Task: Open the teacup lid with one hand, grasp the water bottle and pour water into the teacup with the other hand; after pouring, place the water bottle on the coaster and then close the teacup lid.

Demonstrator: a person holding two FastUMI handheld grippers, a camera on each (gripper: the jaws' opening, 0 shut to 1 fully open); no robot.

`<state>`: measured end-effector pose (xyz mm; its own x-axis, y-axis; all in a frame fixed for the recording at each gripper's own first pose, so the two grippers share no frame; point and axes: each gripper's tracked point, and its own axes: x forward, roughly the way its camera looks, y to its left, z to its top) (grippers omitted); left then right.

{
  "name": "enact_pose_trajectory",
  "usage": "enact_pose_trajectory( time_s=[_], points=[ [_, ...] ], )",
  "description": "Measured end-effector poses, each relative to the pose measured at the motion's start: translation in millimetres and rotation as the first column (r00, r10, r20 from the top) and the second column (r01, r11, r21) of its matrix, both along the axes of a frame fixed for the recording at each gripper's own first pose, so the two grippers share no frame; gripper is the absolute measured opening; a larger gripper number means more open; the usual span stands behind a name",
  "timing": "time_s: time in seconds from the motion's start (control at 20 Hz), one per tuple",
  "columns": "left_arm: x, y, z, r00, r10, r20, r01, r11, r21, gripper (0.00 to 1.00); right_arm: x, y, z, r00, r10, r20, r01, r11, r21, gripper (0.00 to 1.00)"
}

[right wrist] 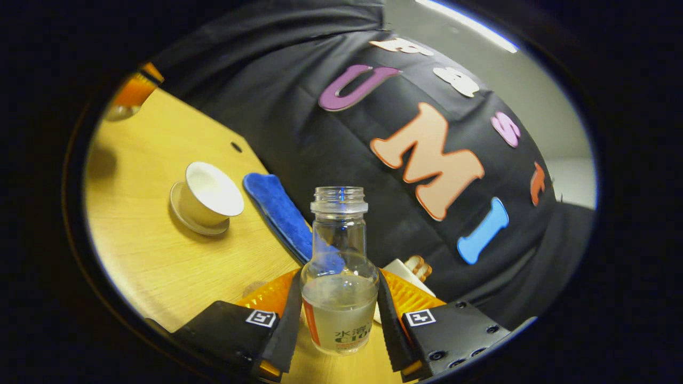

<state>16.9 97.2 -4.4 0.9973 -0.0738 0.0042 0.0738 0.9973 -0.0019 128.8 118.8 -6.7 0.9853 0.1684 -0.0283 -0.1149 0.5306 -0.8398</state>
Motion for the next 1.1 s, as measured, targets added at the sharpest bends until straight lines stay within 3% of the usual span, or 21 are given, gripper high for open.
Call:
enact_pose_trajectory(
  time_s=[0.15,0.4,0.55,0.75,1.1],
  points=[
    [1.5,12.2,-0.8,1.0,0.019,0.0,-0.019,1.0,0.002,0.25,8.0,19.5,-13.6,1.0,0.029,-0.003,-0.029,0.978,-0.206,0.72],
    [2.2,28.2,-0.5,0.999,0.035,-0.002,-0.035,0.999,0.002,0.25,19.1,45.2,-19.1,0.996,0.087,0.015,-0.072,0.899,-0.432,0.72],
    [1.8,30.8,-1.5,0.999,0.042,0.0,-0.042,0.999,0.002,0.25,21.7,52.7,-25.5,0.996,0.094,-0.001,-0.081,0.861,-0.502,0.72],
    [2.3,30.5,-1.8,0.999,0.044,0.0,-0.044,0.999,0.002,0.25,17.0,58.8,-26.4,0.991,0.13,0.007,-0.099,0.786,-0.61,0.72],
    [2.6,30.1,-1.5,0.999,0.044,-0.002,-0.044,0.999,0.0,0.25,20.9,63.5,-24.1,0.986,0.165,0.017,-0.101,0.678,-0.728,0.72]
  ],
)
